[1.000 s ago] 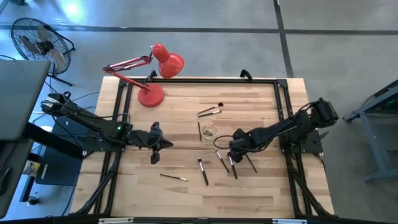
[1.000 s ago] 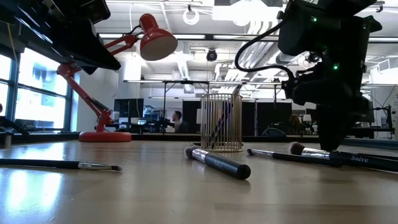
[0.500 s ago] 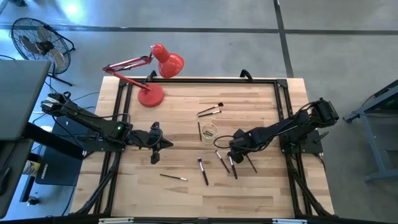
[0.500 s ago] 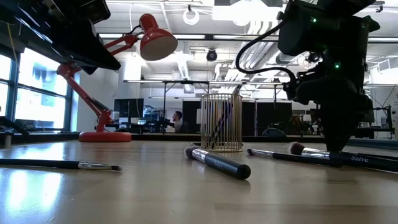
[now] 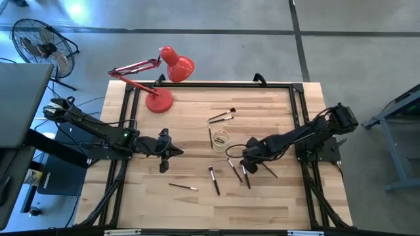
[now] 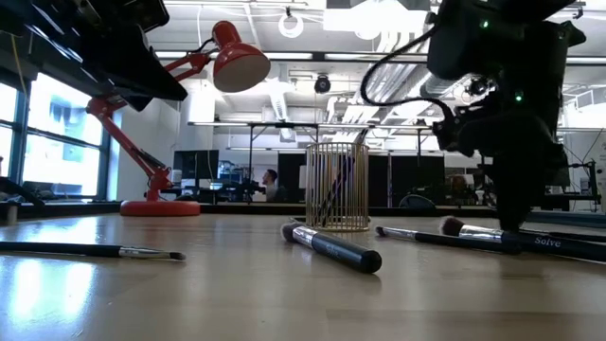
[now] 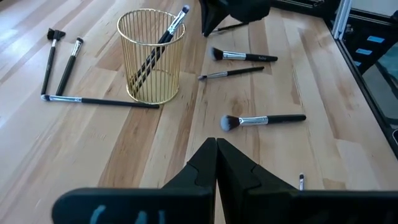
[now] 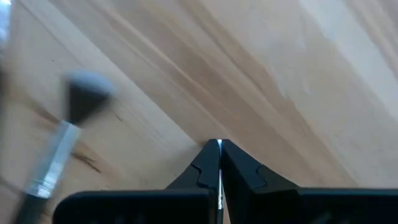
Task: Put items in baskets/containers
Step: Put the eyeshadow brush into the wire organizer
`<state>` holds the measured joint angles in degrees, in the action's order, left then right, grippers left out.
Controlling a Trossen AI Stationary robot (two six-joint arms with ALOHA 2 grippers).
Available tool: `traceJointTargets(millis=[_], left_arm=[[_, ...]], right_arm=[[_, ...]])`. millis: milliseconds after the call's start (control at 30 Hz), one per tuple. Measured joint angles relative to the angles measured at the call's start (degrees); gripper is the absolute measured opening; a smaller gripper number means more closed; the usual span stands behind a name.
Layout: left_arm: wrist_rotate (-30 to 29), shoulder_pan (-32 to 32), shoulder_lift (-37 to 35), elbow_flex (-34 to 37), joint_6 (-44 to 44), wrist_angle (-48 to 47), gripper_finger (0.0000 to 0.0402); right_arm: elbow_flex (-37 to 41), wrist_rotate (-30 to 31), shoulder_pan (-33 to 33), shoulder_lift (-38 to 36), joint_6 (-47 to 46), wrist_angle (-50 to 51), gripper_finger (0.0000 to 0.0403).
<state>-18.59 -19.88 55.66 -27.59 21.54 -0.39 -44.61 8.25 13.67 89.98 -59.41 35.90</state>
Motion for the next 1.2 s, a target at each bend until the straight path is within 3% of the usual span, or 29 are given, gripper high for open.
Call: traceJointTargets(millis=[300, 433, 533, 667, 800, 1200], left_arm=[[-0.3, 0.0, 0.0, 0.0, -0.2, 0.3, 0.0000], [-1.9, 0.0, 0.0, 0.0, -0.2, 0.4, 0.0000], [-2.9, 0.0, 0.0, 0.0, -0.2, 0.7, 0.0000], [-3.0, 0.0, 0.0, 0.0, 0.0, 0.9, 0.0000], [-3.0, 0.0, 0.0, 0.0, 0.0, 1.0, 0.0000], [-3.1, 0.0, 0.0, 0.0, -0.2, 1.0, 0.0000]], right_arm=[[-0.1, 13.7, 0.3, -13.1, 8.8, -10.2, 0.0001], [-0.1, 20.6, 0.3, -19.1, 21.3, -23.3, 0.0001], [-0.2, 22.3, 0.0, -20.8, 34.4, -38.0, 0.0001], [-0.2, 21.6, -0.7, -19.1, 49.0, -56.1, 0.0000], [-0.2, 21.8, -2.5, -15.0, 57.3, -67.2, 0.0000], [-0.2, 25.8, -5.8, 1.7, 56.9, -74.8, 0.0000]])
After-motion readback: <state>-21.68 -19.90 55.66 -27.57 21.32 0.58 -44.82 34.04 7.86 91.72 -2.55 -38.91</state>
